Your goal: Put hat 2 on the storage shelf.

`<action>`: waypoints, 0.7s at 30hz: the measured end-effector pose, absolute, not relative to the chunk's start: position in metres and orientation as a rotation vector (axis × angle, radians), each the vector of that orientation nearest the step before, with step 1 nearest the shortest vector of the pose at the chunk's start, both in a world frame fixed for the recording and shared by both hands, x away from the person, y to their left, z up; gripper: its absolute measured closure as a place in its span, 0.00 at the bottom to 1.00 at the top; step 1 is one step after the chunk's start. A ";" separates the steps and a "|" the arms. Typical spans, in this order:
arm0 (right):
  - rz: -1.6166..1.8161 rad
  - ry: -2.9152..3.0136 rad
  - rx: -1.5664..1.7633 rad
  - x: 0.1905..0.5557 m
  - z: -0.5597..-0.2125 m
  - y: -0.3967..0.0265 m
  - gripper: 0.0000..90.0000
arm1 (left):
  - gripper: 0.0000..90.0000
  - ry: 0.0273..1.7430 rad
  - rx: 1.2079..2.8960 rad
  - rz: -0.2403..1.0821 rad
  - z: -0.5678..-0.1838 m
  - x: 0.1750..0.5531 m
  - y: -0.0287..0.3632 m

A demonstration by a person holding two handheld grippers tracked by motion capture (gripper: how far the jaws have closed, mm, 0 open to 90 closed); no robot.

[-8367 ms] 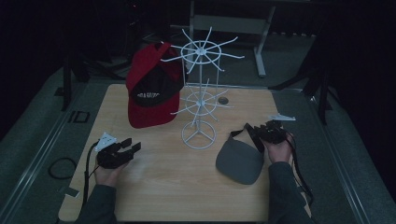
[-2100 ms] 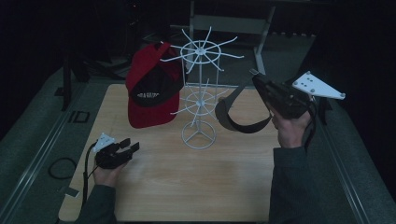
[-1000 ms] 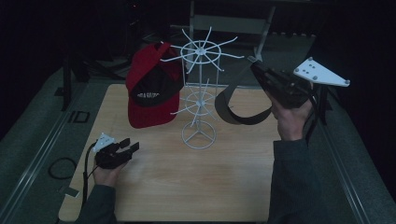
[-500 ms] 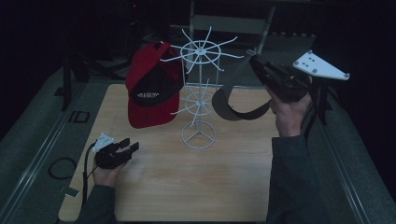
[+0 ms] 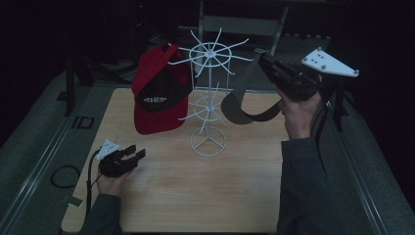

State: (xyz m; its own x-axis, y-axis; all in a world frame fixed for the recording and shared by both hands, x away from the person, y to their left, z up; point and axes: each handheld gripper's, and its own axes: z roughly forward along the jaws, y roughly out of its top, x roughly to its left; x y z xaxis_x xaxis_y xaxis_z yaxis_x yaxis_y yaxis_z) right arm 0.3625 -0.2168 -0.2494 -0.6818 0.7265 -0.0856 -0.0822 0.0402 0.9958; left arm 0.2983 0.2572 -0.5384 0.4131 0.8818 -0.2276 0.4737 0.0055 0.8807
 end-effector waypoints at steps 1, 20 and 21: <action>1.707 1.715 0.654 0.363 -0.249 -0.217 0.98 | 0.57 1.213 1.632 0.493 -0.538 0.298 0.257; 1.684 1.747 0.687 0.376 -0.256 -0.209 0.97 | 0.56 1.213 1.633 0.493 -0.538 0.298 0.258; 1.684 1.747 0.687 0.376 -0.256 -0.209 0.97 | 0.56 1.213 1.633 0.493 -0.538 0.298 0.258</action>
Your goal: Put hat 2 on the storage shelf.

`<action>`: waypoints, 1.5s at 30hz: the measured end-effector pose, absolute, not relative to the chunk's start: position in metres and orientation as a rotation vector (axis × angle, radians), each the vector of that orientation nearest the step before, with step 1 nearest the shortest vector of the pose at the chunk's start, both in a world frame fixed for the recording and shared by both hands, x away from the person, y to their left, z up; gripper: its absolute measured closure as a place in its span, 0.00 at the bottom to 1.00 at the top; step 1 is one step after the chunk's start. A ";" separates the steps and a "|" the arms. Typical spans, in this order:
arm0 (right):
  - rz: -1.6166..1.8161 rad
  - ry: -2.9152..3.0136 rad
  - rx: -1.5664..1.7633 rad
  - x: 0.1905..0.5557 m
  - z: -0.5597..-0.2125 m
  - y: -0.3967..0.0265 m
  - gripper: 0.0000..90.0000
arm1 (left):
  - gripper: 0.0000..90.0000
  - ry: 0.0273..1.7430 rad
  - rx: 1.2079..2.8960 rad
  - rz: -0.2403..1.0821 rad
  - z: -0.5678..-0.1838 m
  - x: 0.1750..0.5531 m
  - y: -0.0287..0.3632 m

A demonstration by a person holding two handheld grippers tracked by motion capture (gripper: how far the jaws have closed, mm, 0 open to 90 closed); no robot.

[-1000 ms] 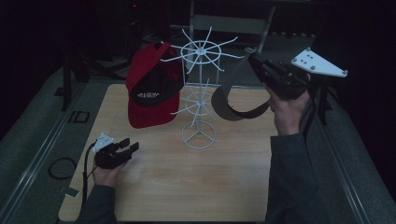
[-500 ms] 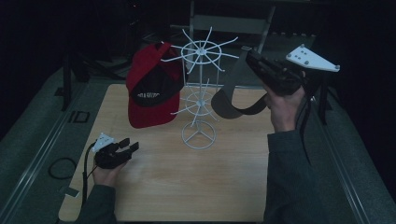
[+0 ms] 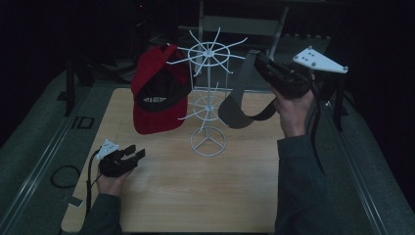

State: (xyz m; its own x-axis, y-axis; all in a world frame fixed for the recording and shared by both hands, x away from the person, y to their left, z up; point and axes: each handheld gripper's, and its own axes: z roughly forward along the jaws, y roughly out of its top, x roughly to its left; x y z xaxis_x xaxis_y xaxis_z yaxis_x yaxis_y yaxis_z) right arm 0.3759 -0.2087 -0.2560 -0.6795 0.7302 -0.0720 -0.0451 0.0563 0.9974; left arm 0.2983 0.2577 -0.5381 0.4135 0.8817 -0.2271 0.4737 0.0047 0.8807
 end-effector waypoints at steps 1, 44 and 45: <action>1.679 1.750 0.691 0.377 -0.257 -0.209 0.97 | 0.56 1.214 1.633 0.493 -0.538 0.298 0.258; 1.646 1.754 0.853 0.390 -0.287 -0.216 0.75 | 0.56 1.211 1.634 0.491 -0.539 0.299 0.256; 1.649 1.745 0.872 0.390 -0.289 -0.219 0.75 | 0.56 1.210 1.635 0.490 -0.539 0.299 0.256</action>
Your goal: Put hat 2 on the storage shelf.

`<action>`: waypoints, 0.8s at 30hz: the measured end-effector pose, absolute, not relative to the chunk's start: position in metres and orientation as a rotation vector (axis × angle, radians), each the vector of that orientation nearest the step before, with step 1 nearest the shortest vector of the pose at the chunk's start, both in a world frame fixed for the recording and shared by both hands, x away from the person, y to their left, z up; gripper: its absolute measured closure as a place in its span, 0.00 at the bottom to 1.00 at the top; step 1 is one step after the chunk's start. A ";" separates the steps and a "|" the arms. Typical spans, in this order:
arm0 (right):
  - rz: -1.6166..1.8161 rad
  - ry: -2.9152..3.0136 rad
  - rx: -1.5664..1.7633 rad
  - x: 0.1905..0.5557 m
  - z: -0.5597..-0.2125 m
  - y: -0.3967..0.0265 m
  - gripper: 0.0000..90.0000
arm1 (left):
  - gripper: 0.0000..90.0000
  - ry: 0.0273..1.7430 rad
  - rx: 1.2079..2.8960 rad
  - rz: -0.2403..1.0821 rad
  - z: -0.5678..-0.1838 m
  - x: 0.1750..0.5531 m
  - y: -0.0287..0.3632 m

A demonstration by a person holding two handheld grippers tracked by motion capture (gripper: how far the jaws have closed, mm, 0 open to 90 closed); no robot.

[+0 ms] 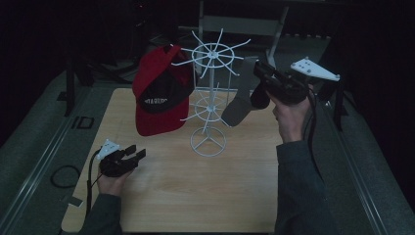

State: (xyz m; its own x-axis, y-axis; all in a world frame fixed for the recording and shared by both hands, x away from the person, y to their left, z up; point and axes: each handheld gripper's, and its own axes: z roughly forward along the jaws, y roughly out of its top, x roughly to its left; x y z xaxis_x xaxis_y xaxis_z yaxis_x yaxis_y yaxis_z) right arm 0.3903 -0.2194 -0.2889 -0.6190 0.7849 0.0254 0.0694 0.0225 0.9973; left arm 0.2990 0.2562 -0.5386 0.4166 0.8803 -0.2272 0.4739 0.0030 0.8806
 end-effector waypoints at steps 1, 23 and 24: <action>1.650 1.740 0.880 0.390 -0.290 -0.220 0.75 | 0.56 1.210 1.635 0.490 -0.539 0.299 0.256; 1.605 1.626 1.107 0.389 -0.323 -0.257 0.74 | 0.56 1.211 1.638 0.490 -0.539 0.299 0.255; 1.599 1.629 1.113 0.390 -0.325 -0.258 0.74 | 0.56 1.211 1.639 0.491 -0.539 0.299 0.255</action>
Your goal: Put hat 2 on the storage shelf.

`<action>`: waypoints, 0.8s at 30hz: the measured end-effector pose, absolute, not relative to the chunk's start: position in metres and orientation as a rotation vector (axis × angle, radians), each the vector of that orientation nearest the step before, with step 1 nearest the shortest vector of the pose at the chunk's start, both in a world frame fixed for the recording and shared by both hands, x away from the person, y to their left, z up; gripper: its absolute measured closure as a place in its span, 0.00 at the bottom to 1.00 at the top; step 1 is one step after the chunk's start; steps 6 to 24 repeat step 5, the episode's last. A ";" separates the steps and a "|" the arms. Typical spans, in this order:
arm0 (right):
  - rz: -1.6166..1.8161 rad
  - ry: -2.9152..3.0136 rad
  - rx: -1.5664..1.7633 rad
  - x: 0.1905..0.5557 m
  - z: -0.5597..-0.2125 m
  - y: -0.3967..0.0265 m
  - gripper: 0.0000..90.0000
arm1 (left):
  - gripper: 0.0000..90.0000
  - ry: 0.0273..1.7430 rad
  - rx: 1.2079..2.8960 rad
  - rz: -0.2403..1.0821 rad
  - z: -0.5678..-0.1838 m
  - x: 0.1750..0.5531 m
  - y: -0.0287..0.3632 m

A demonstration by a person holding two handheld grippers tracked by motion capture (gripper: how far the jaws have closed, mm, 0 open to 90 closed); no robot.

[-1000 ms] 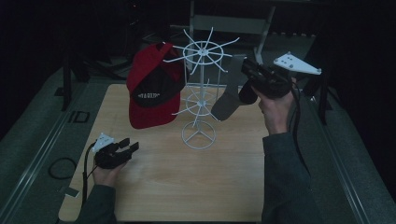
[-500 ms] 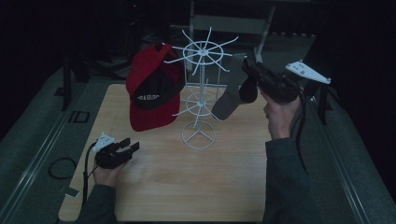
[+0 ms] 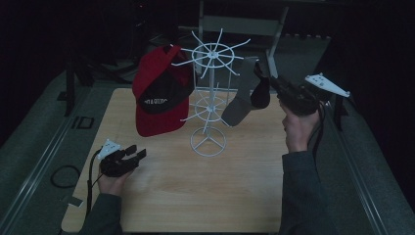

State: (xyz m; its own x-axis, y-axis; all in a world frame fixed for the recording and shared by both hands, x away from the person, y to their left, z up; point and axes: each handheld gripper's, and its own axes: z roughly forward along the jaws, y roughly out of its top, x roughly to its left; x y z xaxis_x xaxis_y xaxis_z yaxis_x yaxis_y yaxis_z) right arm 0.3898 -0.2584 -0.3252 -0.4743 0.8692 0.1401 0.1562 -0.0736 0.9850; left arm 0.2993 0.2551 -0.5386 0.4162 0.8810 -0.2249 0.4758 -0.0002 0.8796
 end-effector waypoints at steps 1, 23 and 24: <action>1.599 1.629 1.113 0.390 -0.325 -0.258 0.74 | 0.56 1.211 1.639 0.491 -0.539 0.299 0.255; 1.584 1.643 1.123 0.391 -0.330 -0.261 0.74 | 0.56 1.212 1.636 0.492 -0.538 0.299 0.255; 1.584 1.643 1.123 0.391 -0.330 -0.261 0.74 | 0.56 1.212 1.636 0.492 -0.538 0.299 0.255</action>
